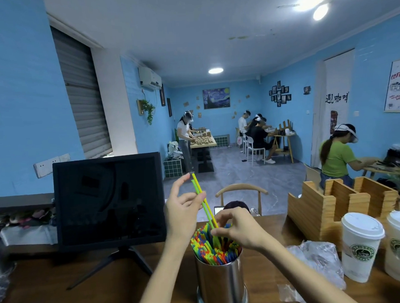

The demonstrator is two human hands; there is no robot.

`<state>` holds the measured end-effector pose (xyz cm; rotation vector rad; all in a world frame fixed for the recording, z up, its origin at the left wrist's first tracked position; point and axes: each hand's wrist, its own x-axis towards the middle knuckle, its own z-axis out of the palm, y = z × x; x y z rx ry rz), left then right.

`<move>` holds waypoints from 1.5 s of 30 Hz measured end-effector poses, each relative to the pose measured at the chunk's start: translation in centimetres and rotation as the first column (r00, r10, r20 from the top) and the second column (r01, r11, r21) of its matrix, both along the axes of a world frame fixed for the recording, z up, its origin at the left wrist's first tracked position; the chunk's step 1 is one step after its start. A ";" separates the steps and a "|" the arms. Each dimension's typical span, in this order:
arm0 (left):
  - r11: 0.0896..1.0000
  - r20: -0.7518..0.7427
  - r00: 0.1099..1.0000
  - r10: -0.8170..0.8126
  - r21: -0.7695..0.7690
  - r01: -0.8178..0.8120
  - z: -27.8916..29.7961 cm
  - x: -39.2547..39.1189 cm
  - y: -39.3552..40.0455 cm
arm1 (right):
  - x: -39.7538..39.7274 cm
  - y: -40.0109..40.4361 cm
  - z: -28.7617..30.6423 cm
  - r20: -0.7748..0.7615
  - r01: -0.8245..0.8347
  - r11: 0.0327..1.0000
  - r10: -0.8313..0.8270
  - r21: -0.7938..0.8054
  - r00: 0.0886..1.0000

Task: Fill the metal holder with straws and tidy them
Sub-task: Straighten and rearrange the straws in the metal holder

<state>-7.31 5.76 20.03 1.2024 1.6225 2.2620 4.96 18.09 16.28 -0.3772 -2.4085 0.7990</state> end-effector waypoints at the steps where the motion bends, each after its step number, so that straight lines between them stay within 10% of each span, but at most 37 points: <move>1: 1.000 -0.072 0.997 0.013 -0.026 -0.014 -0.3 0.2 0.2 | -0.2 0.0 -0.3 0.028 0.007 0.999 -0.008 0.038 1.000; 24: 0.875 -0.544 0.832 -0.107 -0.449 -0.181 -6.3 -0.6 -0.8 | 0.8 1.9 -1.5 0.099 0.010 1.000 -0.011 0.014 0.995; 37: 0.887 -0.397 0.899 -0.186 -0.462 -0.020 -6.4 -2.5 -2.8 | 1.9 0.4 -0.6 -0.036 -0.120 0.989 0.117 -0.091 0.992; 45: 0.797 -0.416 0.860 -0.297 -0.604 -0.017 -7.2 -2.4 -4.6 | 0.9 -1.2 -1.9 0.124 -0.060 0.979 0.036 0.197 0.992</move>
